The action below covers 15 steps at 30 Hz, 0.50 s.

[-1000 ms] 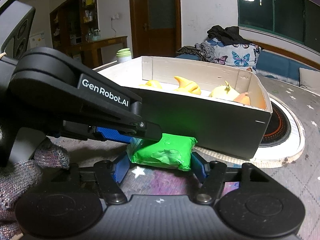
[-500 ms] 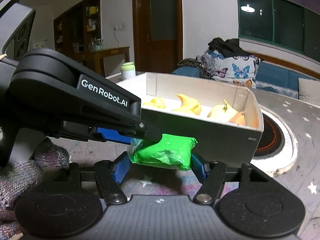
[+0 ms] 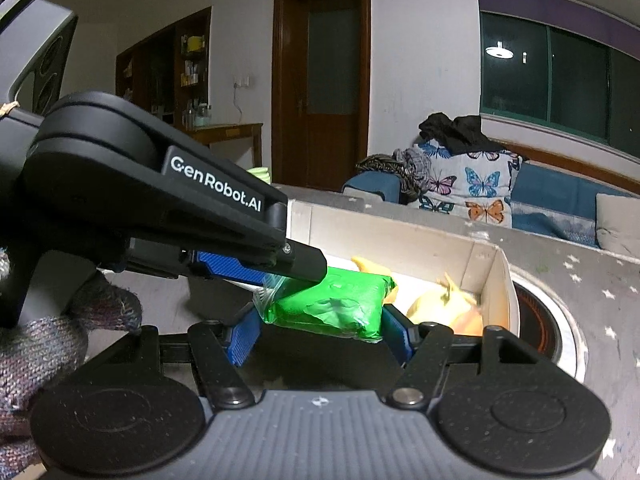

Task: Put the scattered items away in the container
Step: 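Carry the green packet into the white box and open the left gripper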

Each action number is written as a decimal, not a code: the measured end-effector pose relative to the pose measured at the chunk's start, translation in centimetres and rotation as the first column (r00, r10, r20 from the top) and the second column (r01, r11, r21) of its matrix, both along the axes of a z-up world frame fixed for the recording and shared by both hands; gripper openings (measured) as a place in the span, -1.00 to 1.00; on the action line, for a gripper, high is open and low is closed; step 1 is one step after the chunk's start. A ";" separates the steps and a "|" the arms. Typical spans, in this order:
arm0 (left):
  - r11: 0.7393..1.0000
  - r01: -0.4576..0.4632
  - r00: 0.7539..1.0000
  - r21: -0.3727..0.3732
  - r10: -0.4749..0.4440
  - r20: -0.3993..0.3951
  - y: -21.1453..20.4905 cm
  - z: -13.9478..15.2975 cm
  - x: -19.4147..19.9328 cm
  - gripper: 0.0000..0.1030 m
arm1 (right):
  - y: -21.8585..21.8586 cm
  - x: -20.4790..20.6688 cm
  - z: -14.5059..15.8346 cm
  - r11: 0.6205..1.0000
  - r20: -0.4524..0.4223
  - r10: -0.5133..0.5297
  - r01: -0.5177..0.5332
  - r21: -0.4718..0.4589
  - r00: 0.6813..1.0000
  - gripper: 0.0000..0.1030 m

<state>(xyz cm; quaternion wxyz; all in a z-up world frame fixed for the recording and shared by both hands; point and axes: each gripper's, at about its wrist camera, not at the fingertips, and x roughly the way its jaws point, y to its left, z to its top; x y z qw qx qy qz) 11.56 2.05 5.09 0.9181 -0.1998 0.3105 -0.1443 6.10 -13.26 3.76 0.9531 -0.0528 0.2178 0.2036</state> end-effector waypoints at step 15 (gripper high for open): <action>1.000 0.010 0.999 -0.008 -0.011 -0.033 -0.7 -1.3 5.0 -0.48 | 0.0 5.0 -0.6 0.999 -0.030 -0.031 0.031 -0.009 0.999 0.29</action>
